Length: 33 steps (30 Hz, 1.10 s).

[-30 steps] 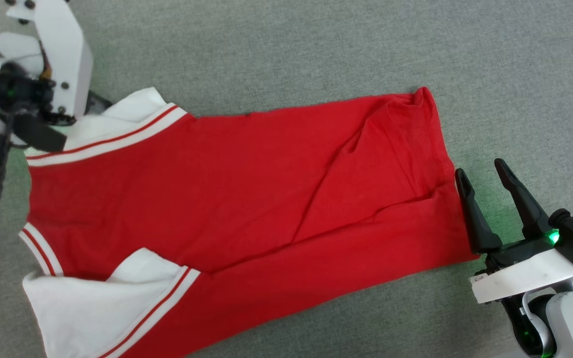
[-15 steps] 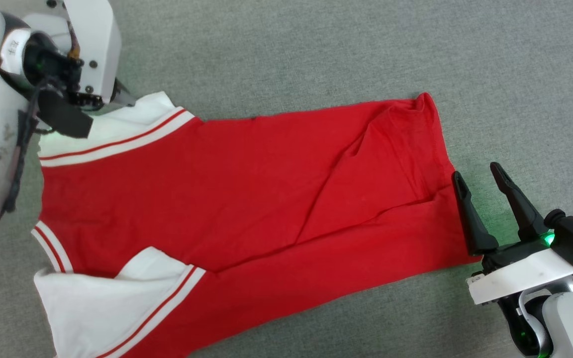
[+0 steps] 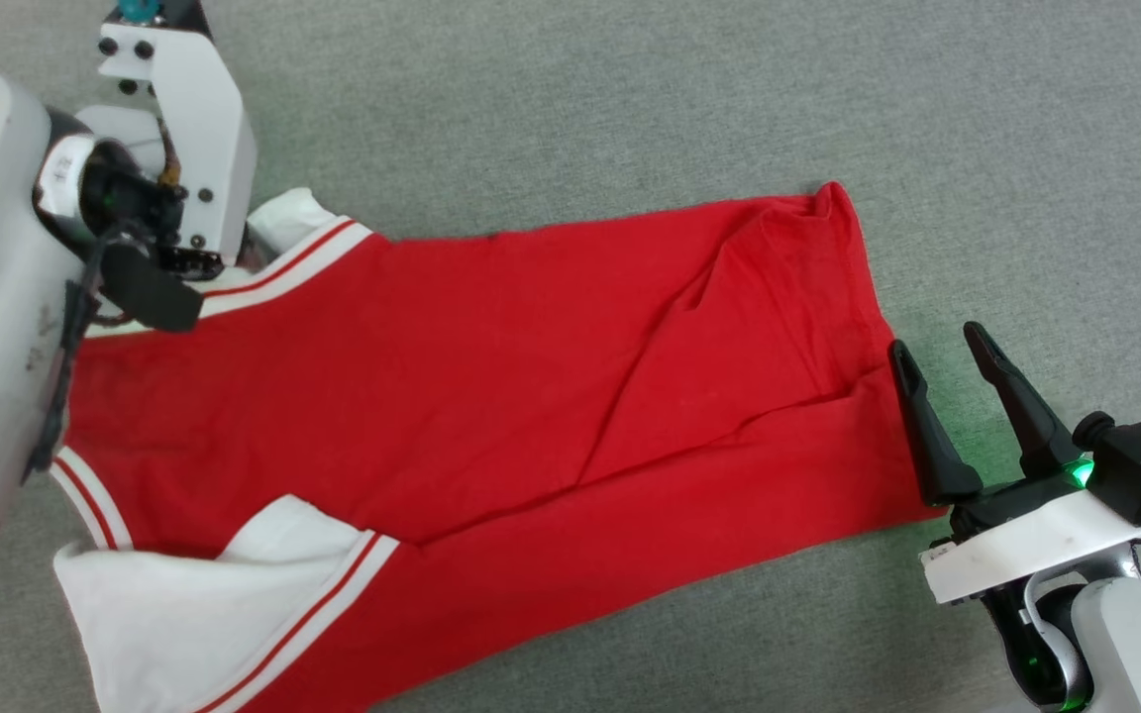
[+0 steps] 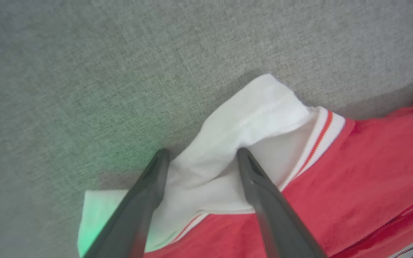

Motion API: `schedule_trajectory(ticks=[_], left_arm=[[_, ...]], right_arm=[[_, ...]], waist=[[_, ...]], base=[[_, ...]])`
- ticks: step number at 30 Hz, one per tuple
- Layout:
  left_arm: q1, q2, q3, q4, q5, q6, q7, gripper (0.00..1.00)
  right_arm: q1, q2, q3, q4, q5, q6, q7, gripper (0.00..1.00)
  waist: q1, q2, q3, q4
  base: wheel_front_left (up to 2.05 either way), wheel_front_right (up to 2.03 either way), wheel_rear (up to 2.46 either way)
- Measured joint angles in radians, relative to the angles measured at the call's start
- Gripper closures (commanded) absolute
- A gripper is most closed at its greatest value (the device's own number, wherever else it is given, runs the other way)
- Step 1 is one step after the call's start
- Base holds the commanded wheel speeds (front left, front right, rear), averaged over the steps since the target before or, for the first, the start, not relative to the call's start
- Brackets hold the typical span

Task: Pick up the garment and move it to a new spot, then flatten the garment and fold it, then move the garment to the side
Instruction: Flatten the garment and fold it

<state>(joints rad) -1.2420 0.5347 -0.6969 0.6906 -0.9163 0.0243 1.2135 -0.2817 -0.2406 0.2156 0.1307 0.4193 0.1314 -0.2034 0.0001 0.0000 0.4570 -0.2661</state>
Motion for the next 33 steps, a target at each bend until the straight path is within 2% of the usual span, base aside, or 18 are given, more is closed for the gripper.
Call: schedule_trajectory(ticks=[1,2,9,14,20,28,33], left_arm=[[0.0,-0.002,0.003,0.009,0.0,-0.002,-0.007,0.72],[-0.001,-0.003,0.008,0.021,-0.005,0.0,-0.01,1.0],[-0.008,-0.016,0.009,0.044,-0.007,-0.016,-0.046,1.0],[-0.023,-0.026,0.015,0.046,-0.009,-0.038,-0.083,1.0],[-0.021,-0.044,0.012,0.04,-0.011,-0.079,-0.133,1.0],[0.002,-0.084,0.005,0.058,-0.028,-0.11,-0.172,1.0],[-0.01,-0.118,-0.002,0.062,-0.036,-0.123,-0.188,1.0]], right_arm=[[0.0,0.0,0.001,0.0,0.001,0.0,0.0,0.0],[-0.002,0.001,0.001,0.0,0.002,0.0,0.001,0.0],[-0.005,-0.002,0.0,0.003,0.013,0.0,0.021,0.0],[-0.024,-0.014,0.012,0.005,0.066,0.0,0.086,0.0],[-0.092,-0.079,0.035,-0.015,0.113,0.0,0.207,0.0],[-0.304,-0.192,0.112,0.051,0.236,0.0,0.602,0.0],[-0.464,-0.228,0.184,0.193,0.326,0.0,0.834,0.0]], waist=[[0.0,0.0,0.0,-0.002],[0.0,0.0,0.001,-0.004],[-0.0001,0.0,-0.009,-0.004],[0.0,0.0001,-0.027,0.01],[-0.0001,0.0,-0.053,0.034],[0.0,0.0,-0.091,0.073],[-0.0001,0.0,-0.09,0.103]], base=[[0.0,0.0,0.0],[0.0,0.0,0.0],[0.0,0.0,0.0],[0.0,0.0,0.0],[0.0,0.0,0.0],[0.0,0.0,0.0],[0.0,0.0,0.0]])
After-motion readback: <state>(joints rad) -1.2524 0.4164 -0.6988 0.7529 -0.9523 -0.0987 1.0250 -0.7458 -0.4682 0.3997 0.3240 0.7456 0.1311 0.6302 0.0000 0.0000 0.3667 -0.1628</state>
